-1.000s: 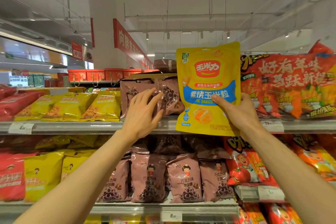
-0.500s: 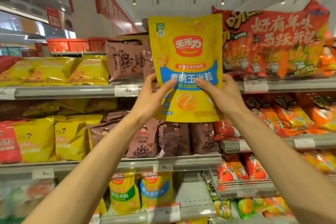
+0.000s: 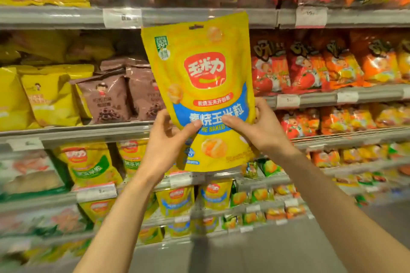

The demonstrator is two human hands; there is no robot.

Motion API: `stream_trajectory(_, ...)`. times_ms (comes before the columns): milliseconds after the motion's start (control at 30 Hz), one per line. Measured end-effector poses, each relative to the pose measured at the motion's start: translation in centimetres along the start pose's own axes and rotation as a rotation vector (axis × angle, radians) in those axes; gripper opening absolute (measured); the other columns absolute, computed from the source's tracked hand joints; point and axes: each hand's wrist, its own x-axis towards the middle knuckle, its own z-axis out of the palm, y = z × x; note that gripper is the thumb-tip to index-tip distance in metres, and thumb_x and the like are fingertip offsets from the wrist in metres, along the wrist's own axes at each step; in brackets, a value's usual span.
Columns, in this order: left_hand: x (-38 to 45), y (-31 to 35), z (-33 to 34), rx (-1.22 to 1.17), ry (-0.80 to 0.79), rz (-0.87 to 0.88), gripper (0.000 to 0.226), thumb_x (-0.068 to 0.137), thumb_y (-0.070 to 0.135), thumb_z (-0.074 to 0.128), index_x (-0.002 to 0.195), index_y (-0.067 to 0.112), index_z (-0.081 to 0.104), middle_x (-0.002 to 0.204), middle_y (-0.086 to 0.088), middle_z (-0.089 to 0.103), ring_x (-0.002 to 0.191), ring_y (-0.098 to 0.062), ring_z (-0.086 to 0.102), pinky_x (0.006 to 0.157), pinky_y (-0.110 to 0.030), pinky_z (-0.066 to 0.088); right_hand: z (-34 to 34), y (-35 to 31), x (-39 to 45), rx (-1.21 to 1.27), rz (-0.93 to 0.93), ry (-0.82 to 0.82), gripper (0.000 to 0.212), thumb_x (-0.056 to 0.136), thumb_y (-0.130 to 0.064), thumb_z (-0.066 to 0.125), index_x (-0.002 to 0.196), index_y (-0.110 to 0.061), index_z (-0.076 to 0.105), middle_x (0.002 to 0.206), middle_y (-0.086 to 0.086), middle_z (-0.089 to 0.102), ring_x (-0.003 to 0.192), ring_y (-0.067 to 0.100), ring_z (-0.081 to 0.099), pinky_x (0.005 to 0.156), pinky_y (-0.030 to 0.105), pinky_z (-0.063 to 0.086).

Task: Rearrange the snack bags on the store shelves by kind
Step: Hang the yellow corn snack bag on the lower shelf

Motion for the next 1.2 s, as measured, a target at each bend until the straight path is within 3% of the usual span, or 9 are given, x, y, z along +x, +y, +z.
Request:
stream_trajectory(100,-2.5,-4.8,-0.1,0.011,-0.006,-0.11,0.054,0.076,0.034,0.09,0.12,0.02,0.06,0.099,0.008,0.078,0.081,-0.019,0.073,0.069,-0.035,0.06,0.8,4.1,-2.5,-0.042,0.139,-0.026,0.054,0.075,-0.035,0.088,0.116,-0.022,0.055,0.102,-0.005,0.073,0.073,-0.002,0.069,0.058,0.02,0.055)
stream_trajectory(200,-5.1,-8.4,0.8,-0.009,0.017,-0.213,0.041,0.082,0.026,0.085,0.114,0.02,0.06,0.075,0.015,0.072,0.066,-0.012,0.063,0.057,-0.025,0.054,0.8,8.2,-4.7,-0.049,0.253,-0.081,0.046,0.079,-0.033,0.085,0.112,-0.023,0.054,0.089,-0.006,0.069,0.06,-0.002,0.066,0.051,0.017,0.051)
stream_trajectory(400,-7.3,-15.2,3.5,-0.065,0.03,-0.434,0.032,0.091,0.005,0.074,0.118,0.013,0.058,0.095,0.01,0.08,0.087,-0.003,0.076,0.069,-0.018,0.058,0.4,16.7,-6.4,-0.003,0.399,-0.114,0.05,0.079,-0.021,0.086,0.118,-0.018,0.054,0.083,-0.02,0.07,0.061,-0.008,0.066,0.052,0.015,0.052)
stream_trajectory(567,-7.8,-20.7,6.4,0.03,0.088,-0.576,0.039,0.086,0.016,0.082,0.117,0.013,0.058,0.099,0.006,0.077,0.086,-0.007,0.076,0.072,-0.025,0.06,-0.8,23.3,-5.9,0.0,0.515,-0.173,0.042,0.079,-0.017,0.086,0.108,-0.023,0.056,0.095,-0.015,0.067,0.063,-0.014,0.064,0.047,0.014,0.048)
stream_trajectory(667,-7.2,-22.6,8.0,0.053,0.104,-0.639,0.03,0.089,0.013,0.08,0.106,0.015,0.055,0.077,0.006,0.067,0.056,0.003,0.065,0.051,-0.014,0.049,-1.4,26.0,-5.2,-0.013,0.517,-0.217,0.039,0.079,-0.017,0.086,0.11,-0.025,0.063,0.102,-0.006,0.076,0.075,-0.006,0.071,0.052,0.017,0.052)
stream_trajectory(767,-5.8,-24.1,8.6,0.075,0.101,-0.658,0.028,0.089,0.018,0.08,0.1,0.021,0.055,0.07,0.01,0.066,0.052,0.002,0.062,0.048,-0.016,0.047,-1.8,27.6,-3.7,0.003,0.543,-0.212,0.035,0.08,-0.015,0.086,0.107,-0.018,0.064,0.092,-0.011,0.075,0.07,-0.008,0.07,0.051,0.012,0.05)
stream_trajectory(900,-3.3,-24.6,8.9,0.079,0.099,-0.67,0.032,0.091,0.026,0.079,0.111,0.021,0.055,0.073,0.009,0.073,0.058,-0.009,0.065,0.049,-0.024,0.049,-1.4,29.3,-1.0,0.003,0.541,-0.239,0.047,0.079,-0.023,0.088,0.119,-0.01,0.067,0.106,0.004,0.078,0.098,0.023,0.076,0.06,0.023,0.057)
stream_trajectory(1100,2.2,-25.9,8.2,0.105,0.074,-0.578,0.034,0.091,0.029,0.079,0.113,0.021,0.055,0.082,-0.023,0.064,0.062,-0.031,0.053,0.05,-0.037,0.047,0.0,29.0,3.7,-0.038,0.404,-0.174,0.039,0.083,-0.024,0.083,0.12,-0.02,0.072,0.101,-0.015,0.077,0.09,-0.003,0.072,0.068,0.016,0.056)
stream_trajectory(1200,4.8,-26.8,7.7,0.181,0.066,-0.48,0.045,0.09,0.031,0.08,0.127,0.023,0.055,0.101,-0.003,0.078,0.082,-0.021,0.074,0.071,-0.036,0.062,1.1,29.3,5.7,-0.019,0.399,-0.094,0.048,0.081,-0.028,0.086,0.123,-0.023,0.065,0.103,-0.017,0.076,0.088,-0.003,0.072,0.077,0.036,0.062)
